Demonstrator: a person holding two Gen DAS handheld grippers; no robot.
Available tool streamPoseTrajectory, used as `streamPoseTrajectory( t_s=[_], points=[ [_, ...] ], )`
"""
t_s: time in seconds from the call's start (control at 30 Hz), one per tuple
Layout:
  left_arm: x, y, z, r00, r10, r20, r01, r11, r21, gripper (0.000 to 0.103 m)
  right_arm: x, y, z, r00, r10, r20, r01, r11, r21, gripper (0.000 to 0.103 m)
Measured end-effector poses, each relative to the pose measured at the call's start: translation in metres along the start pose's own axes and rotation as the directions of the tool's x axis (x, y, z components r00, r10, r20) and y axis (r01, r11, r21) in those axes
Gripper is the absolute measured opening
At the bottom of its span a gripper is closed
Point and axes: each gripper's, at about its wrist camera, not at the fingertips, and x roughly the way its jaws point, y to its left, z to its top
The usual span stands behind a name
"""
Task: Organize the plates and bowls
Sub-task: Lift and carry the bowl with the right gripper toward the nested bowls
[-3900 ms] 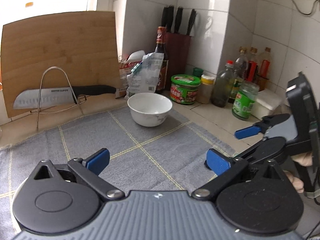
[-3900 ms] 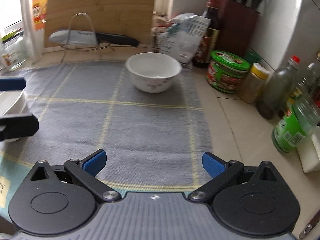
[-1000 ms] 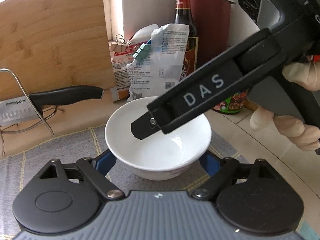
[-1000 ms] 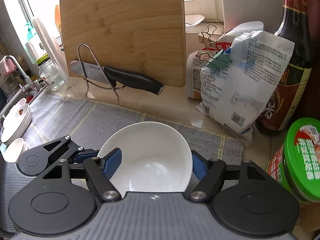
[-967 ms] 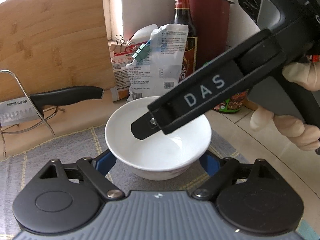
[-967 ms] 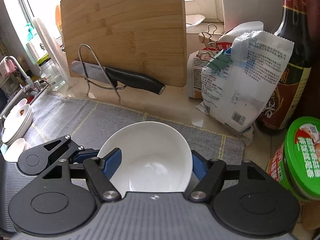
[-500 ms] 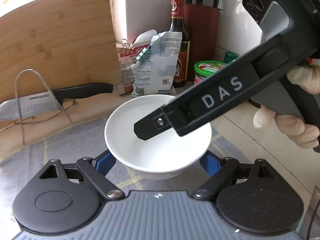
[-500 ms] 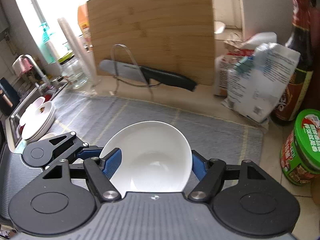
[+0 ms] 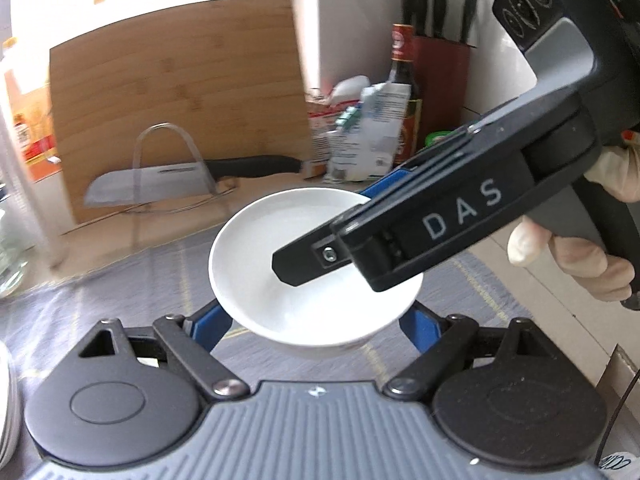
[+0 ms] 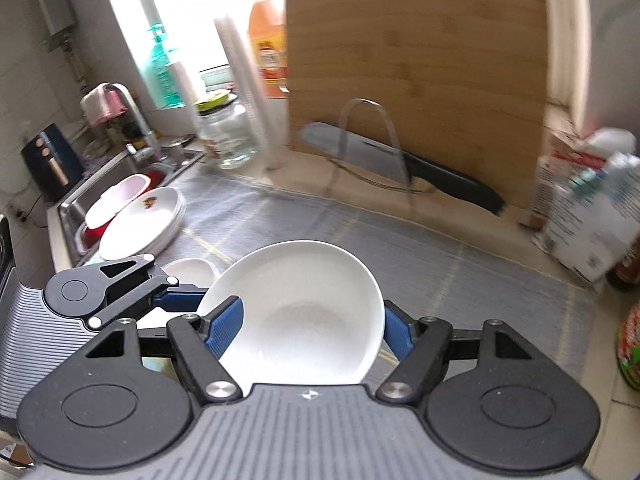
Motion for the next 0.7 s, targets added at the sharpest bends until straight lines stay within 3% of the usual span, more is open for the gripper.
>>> streamPoseTrajectory(
  t_s=[0.7],
  points=[
    [-0.051,0.086,-0.047,0.988,0.152,-0.011,-0.152,0.976,-0.154,0.089,0.068,0.109,0.035,0.993,0.105,-0.052,-0.112,0.980,-0.162,0.079]
  ],
)
